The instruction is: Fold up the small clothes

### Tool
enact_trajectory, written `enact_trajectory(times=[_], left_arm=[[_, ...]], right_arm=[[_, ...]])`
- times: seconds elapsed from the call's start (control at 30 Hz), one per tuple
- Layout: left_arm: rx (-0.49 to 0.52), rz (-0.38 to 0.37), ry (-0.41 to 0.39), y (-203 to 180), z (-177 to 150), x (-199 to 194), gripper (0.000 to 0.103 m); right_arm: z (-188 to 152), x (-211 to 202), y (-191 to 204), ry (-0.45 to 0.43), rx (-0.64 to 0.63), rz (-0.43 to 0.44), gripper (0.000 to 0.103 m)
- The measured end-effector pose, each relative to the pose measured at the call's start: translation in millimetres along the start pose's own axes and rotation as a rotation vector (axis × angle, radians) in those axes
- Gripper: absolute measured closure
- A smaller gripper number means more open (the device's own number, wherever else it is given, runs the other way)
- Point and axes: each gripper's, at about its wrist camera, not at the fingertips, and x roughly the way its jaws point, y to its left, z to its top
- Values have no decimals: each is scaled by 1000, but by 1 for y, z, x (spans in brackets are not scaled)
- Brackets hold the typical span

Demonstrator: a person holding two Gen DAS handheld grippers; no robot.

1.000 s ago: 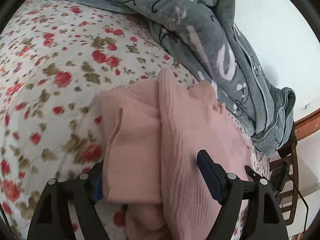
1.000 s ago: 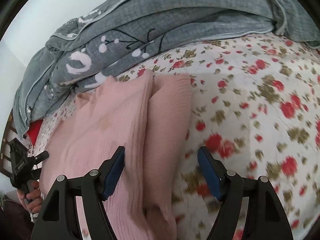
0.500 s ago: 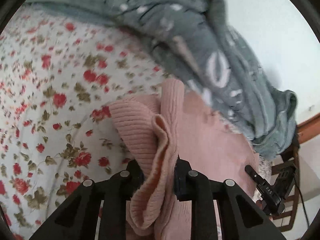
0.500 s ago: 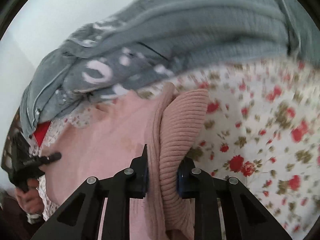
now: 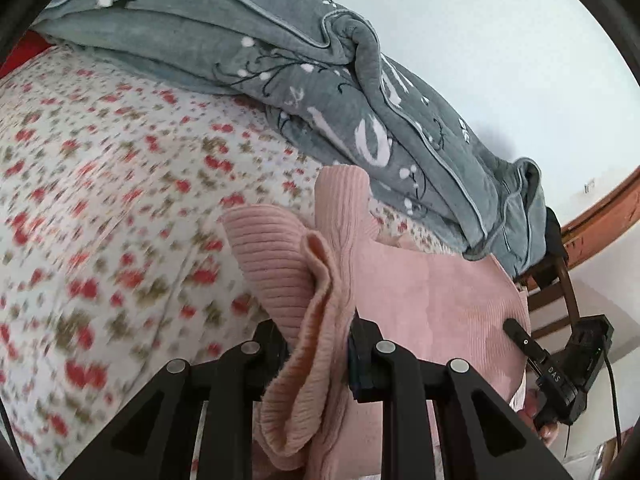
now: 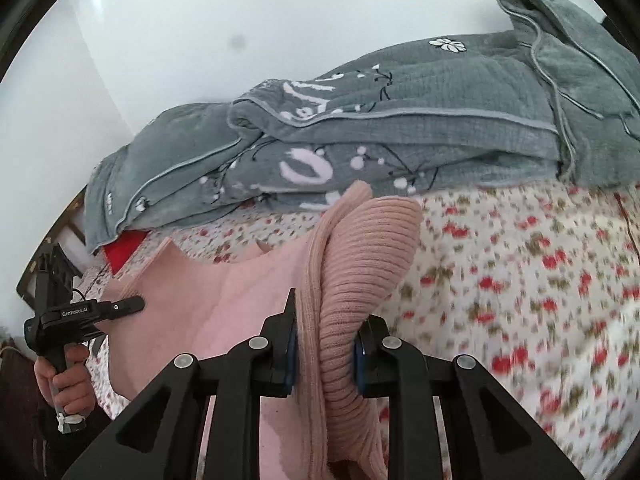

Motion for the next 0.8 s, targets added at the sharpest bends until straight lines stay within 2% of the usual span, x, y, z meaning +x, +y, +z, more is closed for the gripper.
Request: enact_trajectory(times=[0.2,0.33,0.4,0.43,0.47,0.53,0.57,0.63,0.8], left_arm=[[29,-7,47,27,-52,-12,82],[44,84,93,49,-80,15,79],[34,105,94,62,-85,22,69],[23,115,90,69,-87,24,56],[6,124,79,76,-88,24,48],[-6,104,56,85,-88,18,45],[-3,112,54,84,-88,15,39],[23,168,36,84,-87,8,35],[115,228,-22,64,-84,-10,34]], right_arm=[[-66,-12,-5,61,34,12,81],[-111,15,-17,140,9,-108,79],[-130,27,-33,163,38,-145,69],[-134,28,-40,150,55,-143,64],[-137,26,-47,131,75,-140,53],[-137,23,-50,132,69,-155,50],[-135,20,-48,137,51,-163,47],[-130,9,-44,124,-2,-204,44],[-116,-13,-34,57,-69,-284,43]])
